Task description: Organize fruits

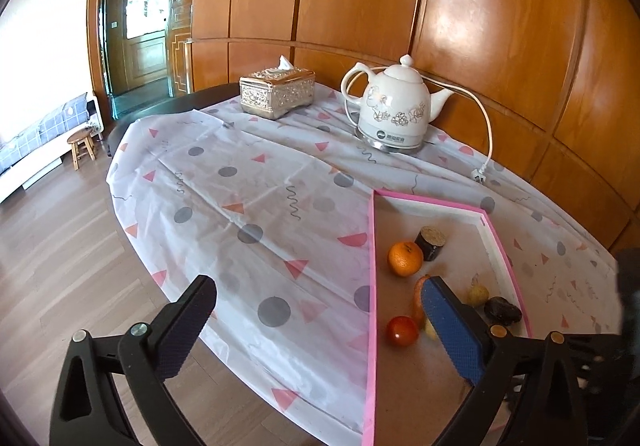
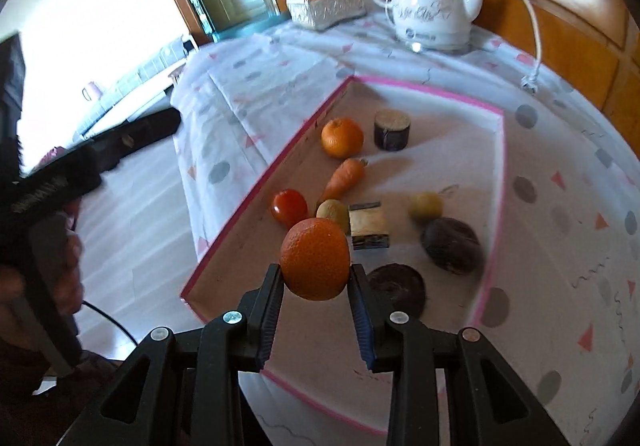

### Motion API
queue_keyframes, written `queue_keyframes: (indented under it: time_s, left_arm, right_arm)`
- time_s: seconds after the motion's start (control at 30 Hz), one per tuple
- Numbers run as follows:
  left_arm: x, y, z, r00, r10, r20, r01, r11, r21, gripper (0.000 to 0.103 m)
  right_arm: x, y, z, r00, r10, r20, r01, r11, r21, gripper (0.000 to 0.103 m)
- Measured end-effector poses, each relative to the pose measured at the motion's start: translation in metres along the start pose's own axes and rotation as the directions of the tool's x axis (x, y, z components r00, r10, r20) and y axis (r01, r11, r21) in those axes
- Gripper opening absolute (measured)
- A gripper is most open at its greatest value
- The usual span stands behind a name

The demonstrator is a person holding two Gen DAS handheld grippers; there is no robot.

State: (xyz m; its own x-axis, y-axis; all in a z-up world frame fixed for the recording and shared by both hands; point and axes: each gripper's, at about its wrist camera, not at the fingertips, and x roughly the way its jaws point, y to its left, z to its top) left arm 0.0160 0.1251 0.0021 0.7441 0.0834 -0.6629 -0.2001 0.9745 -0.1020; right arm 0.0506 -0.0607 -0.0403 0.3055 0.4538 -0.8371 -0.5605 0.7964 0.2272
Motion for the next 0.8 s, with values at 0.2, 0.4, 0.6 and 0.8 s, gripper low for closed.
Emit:
queue_keyframes:
  time_s: [0.2, 0.4, 0.6, 0.8]
  left_arm:
    - [0.002, -0.006, -0.003, 1.0, -0.011, 0.017, 0.01, 1.0, 0.016, 0.103]
    - [-0.006, -0.025, -0.003, 0.995, 0.065, 0.073, -0.07, 0.995, 0.072, 0.103]
    - [-0.016, -0.039, -0.005, 0.992, 0.059, 0.115, -0.069, 0.994, 0.084, 0.103]
    - [-0.027, -0.051, -0.009, 0.99, 0.018, 0.137, -0.027, 0.998, 0.065, 0.103]
  right_arm:
    - [0.017, -0.005, -0.002, 0.999, -0.017, -0.029, 0.017, 1.0, 0.017, 0.038]
    - [0.005, -0.007, -0.009, 1.0, -0.02, 0.001, 0.02, 0.999, 0.048, 0.042]
    - [-0.024, -0.007, -0.017, 0.988, -0.118, 0.096, 0.111, 0.991, 0.08, 0.056]
    - [-0.053, -0.012, -0.03, 0.944, -0.272, 0.189, 0.242, 0.956, 0.165, 0.07]
